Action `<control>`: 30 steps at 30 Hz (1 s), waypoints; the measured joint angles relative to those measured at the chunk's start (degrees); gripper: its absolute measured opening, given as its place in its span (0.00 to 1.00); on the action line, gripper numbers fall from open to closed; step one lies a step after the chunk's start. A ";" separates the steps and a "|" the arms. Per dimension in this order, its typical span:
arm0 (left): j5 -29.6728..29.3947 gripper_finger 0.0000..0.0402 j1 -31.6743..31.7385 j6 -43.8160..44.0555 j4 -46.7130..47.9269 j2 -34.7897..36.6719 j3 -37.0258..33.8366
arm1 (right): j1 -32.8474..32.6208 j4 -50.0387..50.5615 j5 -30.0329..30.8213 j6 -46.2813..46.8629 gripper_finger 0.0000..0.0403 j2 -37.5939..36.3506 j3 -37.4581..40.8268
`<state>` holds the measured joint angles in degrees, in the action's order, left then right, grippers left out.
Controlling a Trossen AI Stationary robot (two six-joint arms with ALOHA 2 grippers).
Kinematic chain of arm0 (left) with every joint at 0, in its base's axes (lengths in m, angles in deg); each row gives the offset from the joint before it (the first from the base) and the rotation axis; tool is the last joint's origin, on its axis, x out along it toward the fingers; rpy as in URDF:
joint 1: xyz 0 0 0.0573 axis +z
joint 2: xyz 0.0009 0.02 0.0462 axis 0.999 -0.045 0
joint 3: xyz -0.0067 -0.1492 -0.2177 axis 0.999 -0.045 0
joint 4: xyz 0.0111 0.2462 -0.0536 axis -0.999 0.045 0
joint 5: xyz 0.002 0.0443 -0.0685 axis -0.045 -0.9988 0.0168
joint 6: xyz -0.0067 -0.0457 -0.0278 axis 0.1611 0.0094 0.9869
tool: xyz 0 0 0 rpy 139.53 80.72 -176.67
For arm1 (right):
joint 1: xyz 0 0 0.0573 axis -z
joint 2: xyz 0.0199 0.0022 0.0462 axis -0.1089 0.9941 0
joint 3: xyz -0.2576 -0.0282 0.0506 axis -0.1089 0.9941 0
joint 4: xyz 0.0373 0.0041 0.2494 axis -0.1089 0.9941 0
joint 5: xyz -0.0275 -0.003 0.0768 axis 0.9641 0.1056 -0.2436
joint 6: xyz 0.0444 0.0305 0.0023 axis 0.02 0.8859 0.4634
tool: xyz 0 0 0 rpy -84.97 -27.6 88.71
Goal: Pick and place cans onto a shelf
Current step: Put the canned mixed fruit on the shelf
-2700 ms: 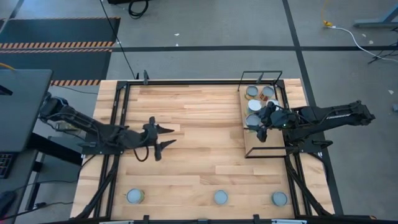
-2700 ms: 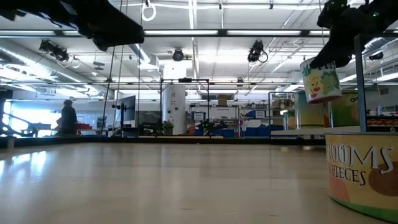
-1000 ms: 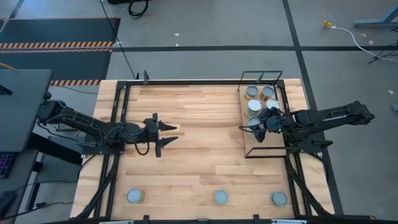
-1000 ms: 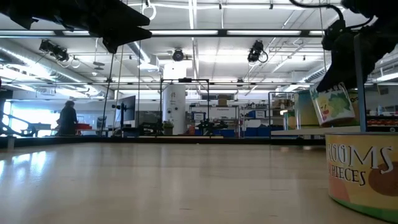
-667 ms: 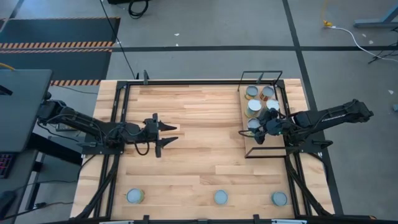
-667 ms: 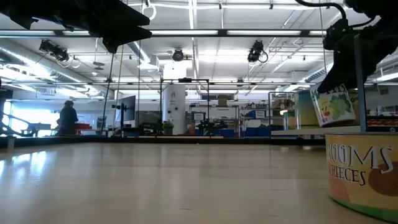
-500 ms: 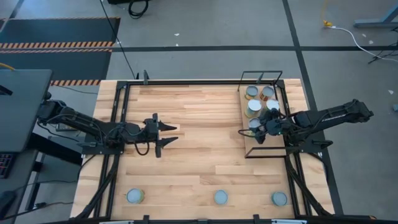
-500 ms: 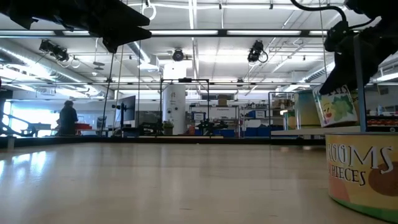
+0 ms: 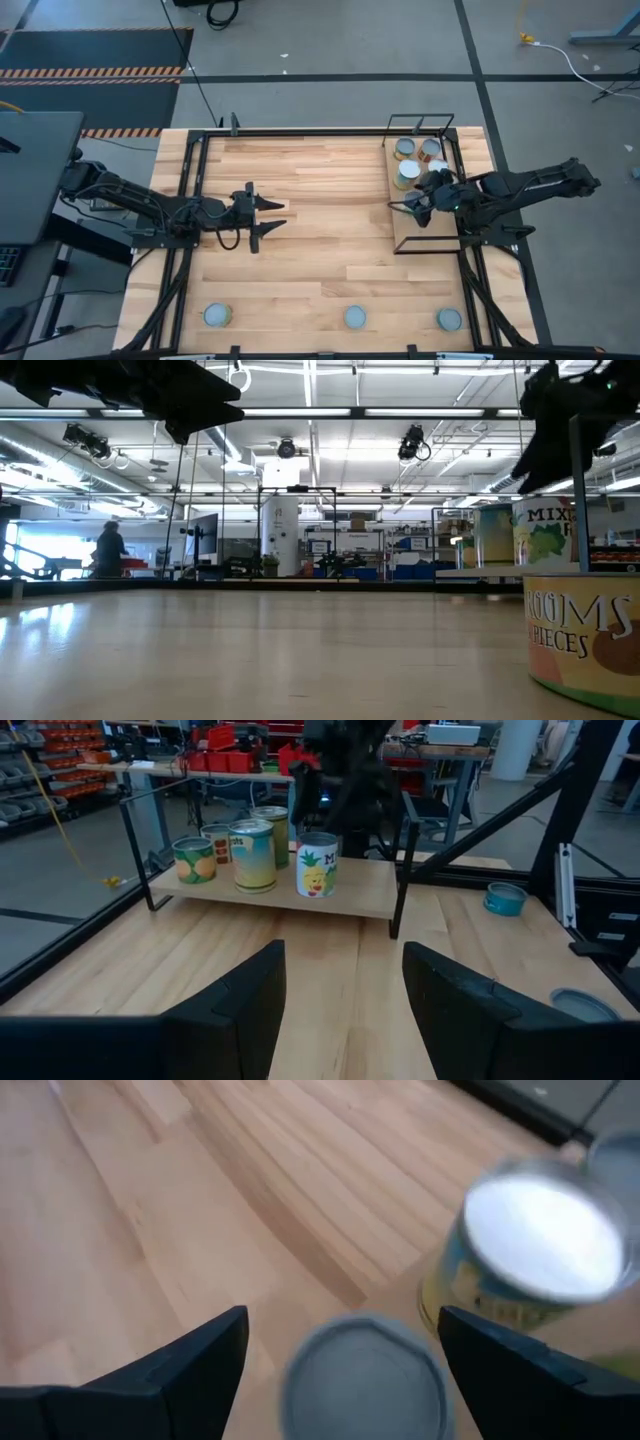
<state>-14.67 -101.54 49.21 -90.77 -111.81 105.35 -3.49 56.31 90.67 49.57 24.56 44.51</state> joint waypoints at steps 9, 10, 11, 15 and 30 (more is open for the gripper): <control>0.01 0.51 0.01 -0.22 -0.82 0.00 0.00 | 1.89 15.36 -2.34 9.71 0.69 0.66 -10.14; 0.00 0.51 0.01 -0.31 -0.99 0.00 0.00 | 2.25 16.10 -3.80 10.86 0.66 1.11 -10.09; 0.01 0.51 0.01 -0.32 -1.36 0.00 0.00 | 2.61 16.15 -5.23 11.50 0.62 1.64 -9.82; 0.00 0.51 0.08 -0.37 -1.97 0.00 0.00 | 3.13 14.72 -6.65 10.99 0.42 4.16 -7.98; 0.00 0.51 0.01 -0.02 -2.01 0.00 0.00 | 3.13 12.98 -6.67 10.72 0.05 16.37 -7.61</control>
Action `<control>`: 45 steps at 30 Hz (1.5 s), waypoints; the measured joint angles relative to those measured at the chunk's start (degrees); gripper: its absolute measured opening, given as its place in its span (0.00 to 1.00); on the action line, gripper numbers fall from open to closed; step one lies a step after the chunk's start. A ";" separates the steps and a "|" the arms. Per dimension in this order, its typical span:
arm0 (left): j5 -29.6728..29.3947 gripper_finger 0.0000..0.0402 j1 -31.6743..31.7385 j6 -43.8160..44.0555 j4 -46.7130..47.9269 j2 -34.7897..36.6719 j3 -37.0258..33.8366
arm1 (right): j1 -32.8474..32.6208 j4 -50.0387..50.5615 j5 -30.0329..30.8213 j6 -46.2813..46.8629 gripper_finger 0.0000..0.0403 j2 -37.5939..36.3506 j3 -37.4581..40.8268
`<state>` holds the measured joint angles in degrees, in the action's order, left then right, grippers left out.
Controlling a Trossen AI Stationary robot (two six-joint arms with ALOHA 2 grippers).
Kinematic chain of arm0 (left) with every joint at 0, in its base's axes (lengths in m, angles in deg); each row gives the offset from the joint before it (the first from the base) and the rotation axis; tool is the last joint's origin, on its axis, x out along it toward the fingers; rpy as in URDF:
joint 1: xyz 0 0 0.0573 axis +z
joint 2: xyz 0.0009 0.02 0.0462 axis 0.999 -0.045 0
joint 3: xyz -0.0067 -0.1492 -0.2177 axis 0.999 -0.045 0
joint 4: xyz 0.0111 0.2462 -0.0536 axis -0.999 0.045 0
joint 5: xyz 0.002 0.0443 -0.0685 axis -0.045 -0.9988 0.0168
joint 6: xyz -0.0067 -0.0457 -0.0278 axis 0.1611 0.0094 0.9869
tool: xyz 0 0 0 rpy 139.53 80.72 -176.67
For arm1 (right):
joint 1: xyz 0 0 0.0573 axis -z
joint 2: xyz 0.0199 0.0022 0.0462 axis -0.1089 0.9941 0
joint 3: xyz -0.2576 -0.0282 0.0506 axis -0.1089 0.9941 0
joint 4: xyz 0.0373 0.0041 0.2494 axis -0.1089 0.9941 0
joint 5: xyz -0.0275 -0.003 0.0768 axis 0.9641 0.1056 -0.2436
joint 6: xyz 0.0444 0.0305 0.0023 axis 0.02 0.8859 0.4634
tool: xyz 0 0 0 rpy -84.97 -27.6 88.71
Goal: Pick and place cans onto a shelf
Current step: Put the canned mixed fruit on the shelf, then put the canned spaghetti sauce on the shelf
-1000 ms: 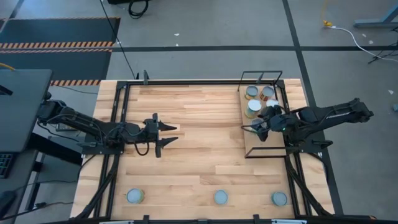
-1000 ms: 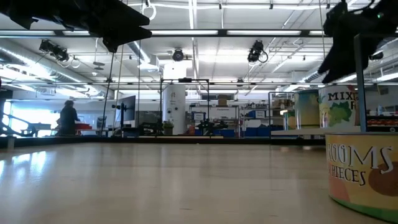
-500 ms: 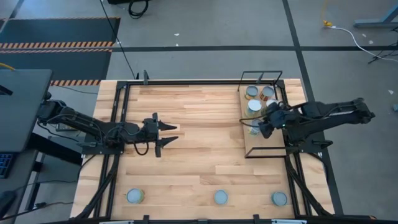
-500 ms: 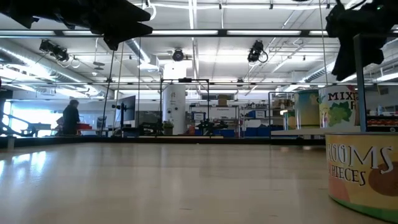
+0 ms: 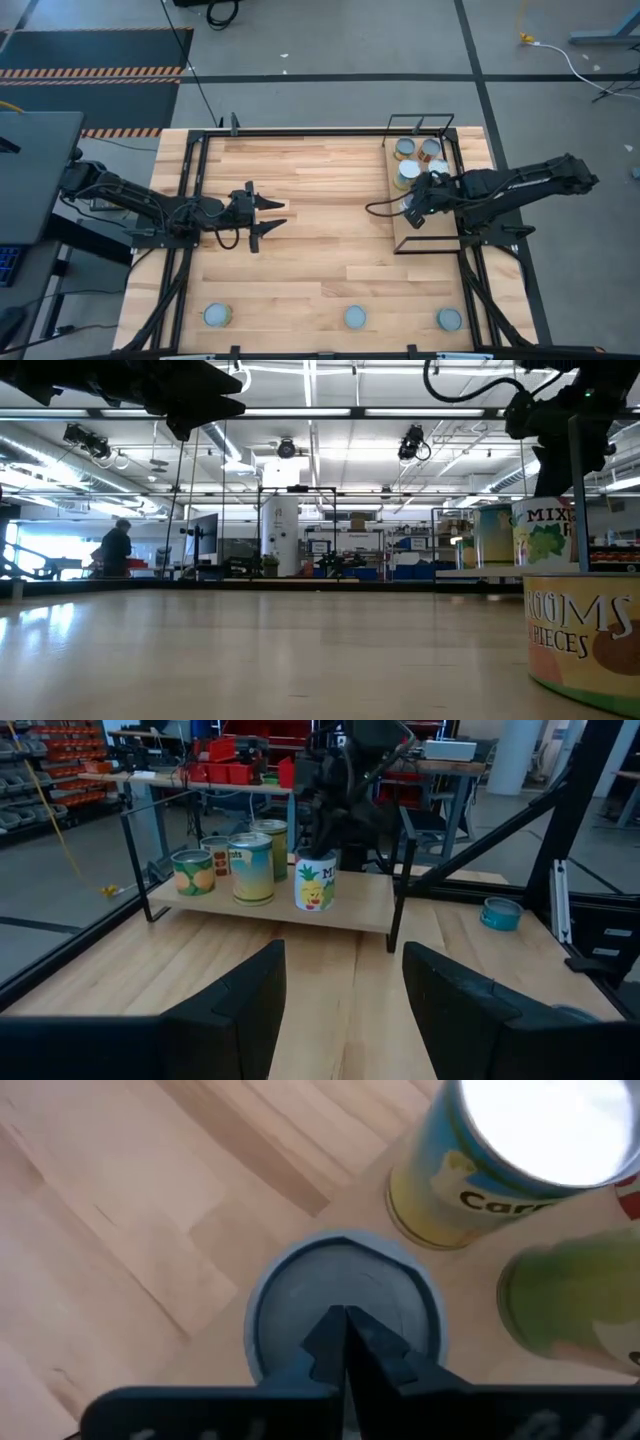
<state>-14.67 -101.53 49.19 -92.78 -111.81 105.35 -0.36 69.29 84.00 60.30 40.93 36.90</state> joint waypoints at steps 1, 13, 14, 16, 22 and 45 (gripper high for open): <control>0.00 0.51 0.00 0.02 0.00 0.00 0.00 | 0.00 -0.09 0.20 0.12 0.05 0.76 -0.05; 0.02 0.51 0.00 0.14 -0.02 0.00 0.00 | 0.02 -1.91 0.48 0.54 0.02 2.30 -0.10; 0.02 0.51 0.00 0.15 -0.02 0.00 0.00 | 0.02 -1.65 0.25 0.58 0.02 2.13 -0.10; 0.01 0.51 0.00 0.15 -0.02 0.00 0.00 | 0.02 -1.14 -0.34 0.99 0.02 1.82 -0.10; 0.05 0.51 0.00 0.19 -0.02 0.00 0.00 | 0.02 -0.18 -1.27 1.89 0.02 0.54 -0.02; 23.51 0.38 -13.55 44.28 70.94 -6.96 34.59 | -3.45 -23.44 12.62 -26.38 0.02 -0.50 -9.60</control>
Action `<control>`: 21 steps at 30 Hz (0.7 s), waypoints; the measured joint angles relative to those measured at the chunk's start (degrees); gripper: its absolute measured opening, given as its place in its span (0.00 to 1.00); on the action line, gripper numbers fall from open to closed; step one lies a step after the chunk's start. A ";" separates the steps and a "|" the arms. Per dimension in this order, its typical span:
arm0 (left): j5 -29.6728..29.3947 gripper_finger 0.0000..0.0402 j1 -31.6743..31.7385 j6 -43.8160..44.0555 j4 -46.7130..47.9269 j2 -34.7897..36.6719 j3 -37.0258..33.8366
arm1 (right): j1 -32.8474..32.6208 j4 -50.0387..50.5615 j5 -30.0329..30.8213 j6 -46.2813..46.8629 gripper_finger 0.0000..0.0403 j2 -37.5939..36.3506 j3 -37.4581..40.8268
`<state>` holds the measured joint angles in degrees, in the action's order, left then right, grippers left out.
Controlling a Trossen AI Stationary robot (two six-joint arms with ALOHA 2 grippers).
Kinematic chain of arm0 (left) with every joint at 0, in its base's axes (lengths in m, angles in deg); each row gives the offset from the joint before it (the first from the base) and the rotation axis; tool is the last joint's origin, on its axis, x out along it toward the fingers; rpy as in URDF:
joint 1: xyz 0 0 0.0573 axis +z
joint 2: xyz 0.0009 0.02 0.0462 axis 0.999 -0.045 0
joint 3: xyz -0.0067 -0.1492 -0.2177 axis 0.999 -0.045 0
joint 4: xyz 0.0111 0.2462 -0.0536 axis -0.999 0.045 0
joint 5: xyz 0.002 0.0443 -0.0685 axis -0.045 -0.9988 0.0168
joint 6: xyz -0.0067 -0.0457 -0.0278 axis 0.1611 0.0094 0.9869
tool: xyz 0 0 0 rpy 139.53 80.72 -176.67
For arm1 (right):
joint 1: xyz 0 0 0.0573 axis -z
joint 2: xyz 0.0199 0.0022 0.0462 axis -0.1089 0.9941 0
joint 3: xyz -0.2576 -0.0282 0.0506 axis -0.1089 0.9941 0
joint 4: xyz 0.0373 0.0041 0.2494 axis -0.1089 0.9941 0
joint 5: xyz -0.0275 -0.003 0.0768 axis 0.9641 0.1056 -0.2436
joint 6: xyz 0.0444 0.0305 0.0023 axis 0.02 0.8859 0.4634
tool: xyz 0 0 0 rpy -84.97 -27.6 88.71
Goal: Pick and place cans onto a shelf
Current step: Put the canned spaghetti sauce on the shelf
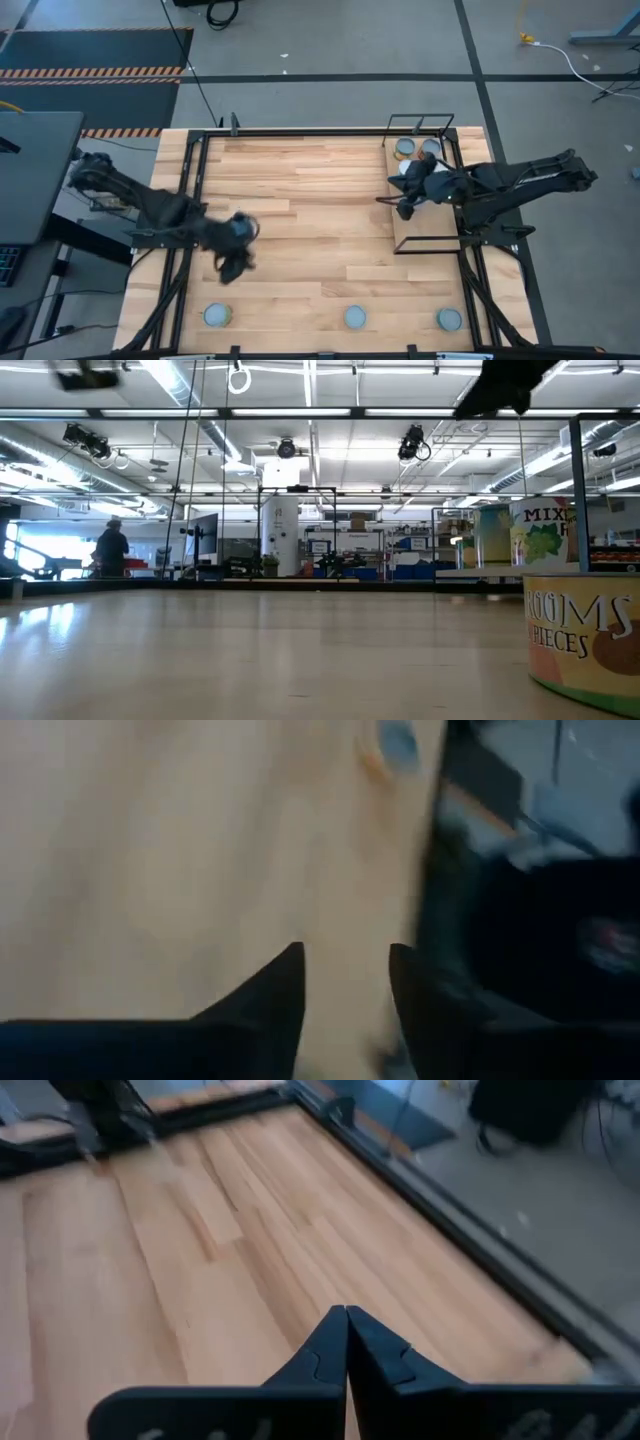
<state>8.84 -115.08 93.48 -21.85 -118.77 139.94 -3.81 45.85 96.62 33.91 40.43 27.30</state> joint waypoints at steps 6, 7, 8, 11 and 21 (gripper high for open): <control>12.45 0.14 -15.53 34.73 3.21 -7.11 2.92 | 0.00 -7.31 0.09 -7.85 0.02 0.00 1.34; 14.01 0.09 -17.89 39.96 3.53 -8.48 2.90 | 0.00 -7.61 0.05 -8.34 0.02 0.00 1.64; 15.58 0.05 -20.11 45.09 3.49 -9.96 2.83 | 0.00 -7.94 -0.02 -8.76 0.02 0.02 1.94; 18.45 0.02 -25.46 57.14 1.51 -13.57 2.78 | 0.00 -9.28 -0.69 -9.76 0.02 0.00 3.02; 25.63 0.01 -32.23 74.49 -6.08 -23.62 2.24 | -0.03 -9.51 -4.45 -10.72 0.04 0.00 5.04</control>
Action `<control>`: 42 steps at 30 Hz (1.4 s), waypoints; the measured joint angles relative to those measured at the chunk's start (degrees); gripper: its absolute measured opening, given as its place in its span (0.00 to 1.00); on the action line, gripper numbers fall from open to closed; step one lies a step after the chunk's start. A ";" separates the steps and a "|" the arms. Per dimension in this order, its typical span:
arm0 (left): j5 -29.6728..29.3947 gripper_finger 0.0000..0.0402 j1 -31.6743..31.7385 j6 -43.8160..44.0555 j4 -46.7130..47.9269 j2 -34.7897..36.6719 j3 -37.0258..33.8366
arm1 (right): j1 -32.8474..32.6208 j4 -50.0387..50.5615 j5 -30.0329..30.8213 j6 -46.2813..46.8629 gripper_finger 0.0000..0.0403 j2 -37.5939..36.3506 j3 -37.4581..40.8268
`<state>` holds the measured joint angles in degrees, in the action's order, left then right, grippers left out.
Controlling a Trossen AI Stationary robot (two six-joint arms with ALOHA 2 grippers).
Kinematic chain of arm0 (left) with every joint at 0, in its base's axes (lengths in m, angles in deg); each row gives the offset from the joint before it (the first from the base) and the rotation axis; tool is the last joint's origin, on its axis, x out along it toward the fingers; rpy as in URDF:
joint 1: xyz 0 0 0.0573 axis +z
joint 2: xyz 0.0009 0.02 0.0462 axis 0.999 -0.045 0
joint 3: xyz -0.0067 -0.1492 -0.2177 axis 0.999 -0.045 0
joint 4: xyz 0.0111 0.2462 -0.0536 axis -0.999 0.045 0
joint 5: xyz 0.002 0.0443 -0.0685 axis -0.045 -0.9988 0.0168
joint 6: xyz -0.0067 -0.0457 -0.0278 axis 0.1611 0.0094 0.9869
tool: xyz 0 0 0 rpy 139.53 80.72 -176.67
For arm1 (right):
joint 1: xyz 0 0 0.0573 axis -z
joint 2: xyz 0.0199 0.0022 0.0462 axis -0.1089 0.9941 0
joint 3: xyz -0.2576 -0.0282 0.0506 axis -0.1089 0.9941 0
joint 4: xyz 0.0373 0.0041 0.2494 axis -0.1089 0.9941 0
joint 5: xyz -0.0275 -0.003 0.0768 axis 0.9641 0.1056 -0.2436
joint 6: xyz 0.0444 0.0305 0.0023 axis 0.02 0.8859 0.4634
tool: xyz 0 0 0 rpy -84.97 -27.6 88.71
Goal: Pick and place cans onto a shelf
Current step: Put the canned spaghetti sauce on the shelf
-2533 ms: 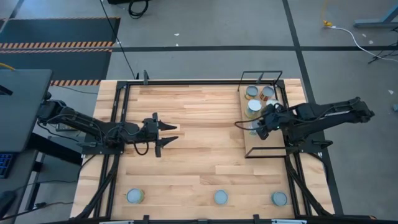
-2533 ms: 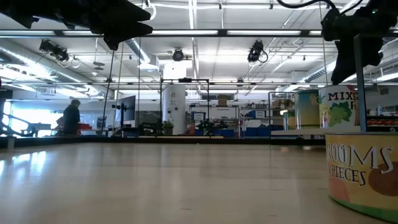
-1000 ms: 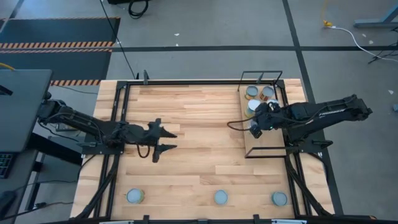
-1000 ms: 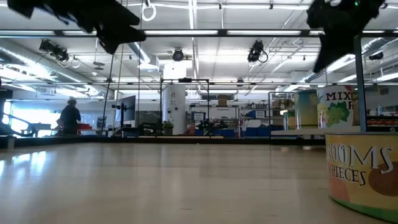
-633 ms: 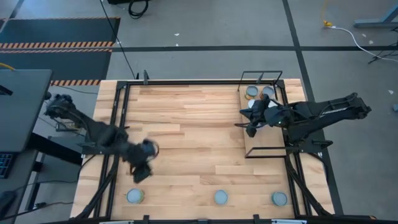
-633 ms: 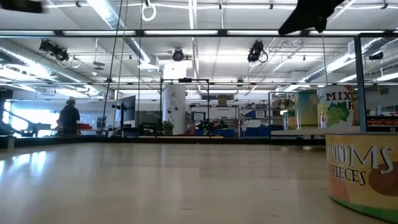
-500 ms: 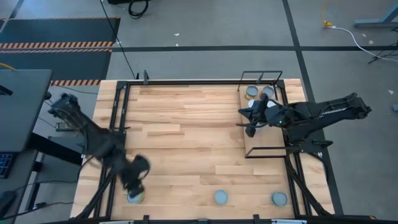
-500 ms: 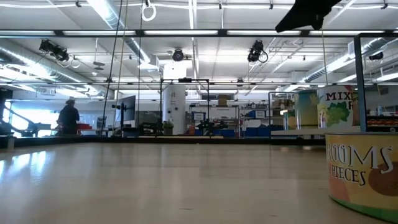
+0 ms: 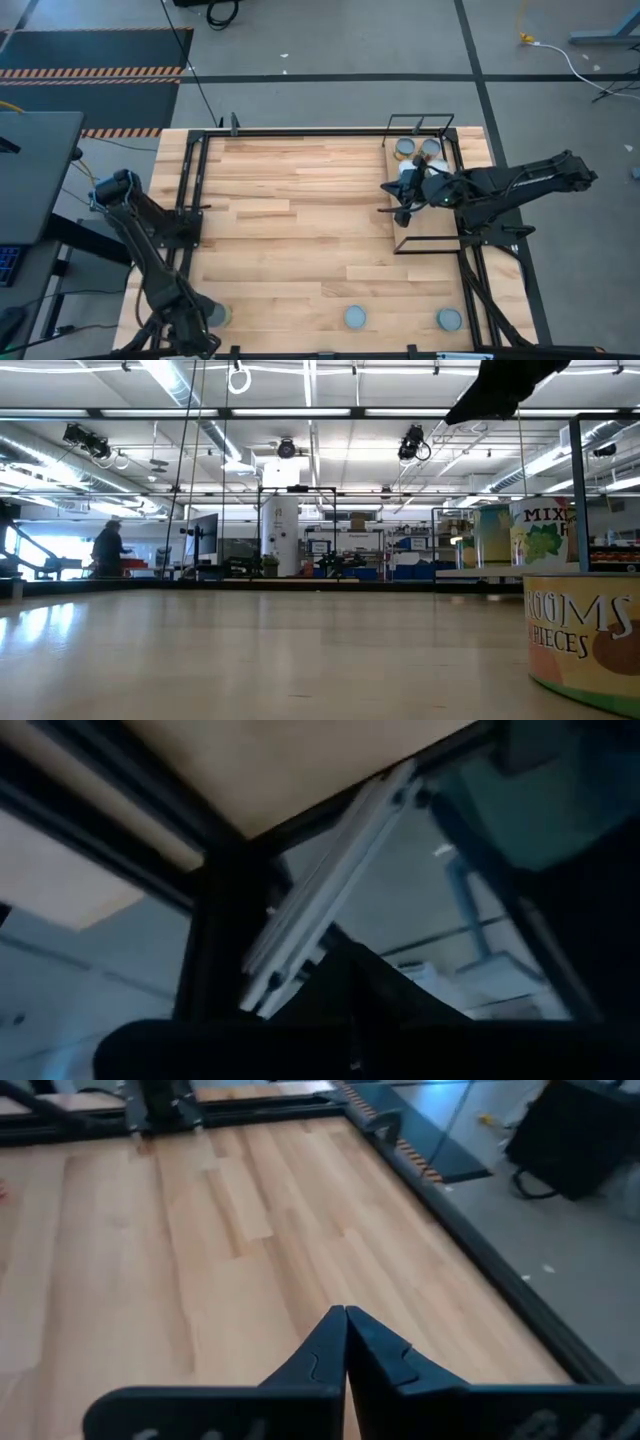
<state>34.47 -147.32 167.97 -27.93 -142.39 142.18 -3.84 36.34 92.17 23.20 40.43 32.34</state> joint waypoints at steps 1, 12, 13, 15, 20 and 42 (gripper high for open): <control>1.24 0.01 0.15 0.20 -0.73 -0.74 -0.17 | -0.12 -0.04 -0.81 0.04 0.05 0.00 0.28; 3.97 0.00 2.79 -6.01 3.50 -5.04 -0.20 | -2.68 -0.94 -2.35 0.09 0.05 0.00 1.33; 3.34 0.00 3.27 -7.56 4.27 -5.18 -0.20 | -2.82 -1.05 -2.35 -0.11 0.05 0.00 1.33; 0.44 0.00 4.16 -11.06 6.95 -5.14 -0.20 | -2.99 -1.32 -2.35 -0.73 0.05 0.00 1.33; -8.18 0.00 8.10 -22.66 10.70 -5.14 -0.17 | -2.99 -1.32 -2.33 -2.64 0.05 0.40 1.33; -34.57 0.02 41.74 -94.13 -3.06 -2.68 2.53 | -1.01 -47.48 -25.54 -19.87 0.35 28.98 8.04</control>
<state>-0.10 -105.57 73.83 -30.99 -145.07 144.71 -4.85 -11.14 66.63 3.32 69.41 40.38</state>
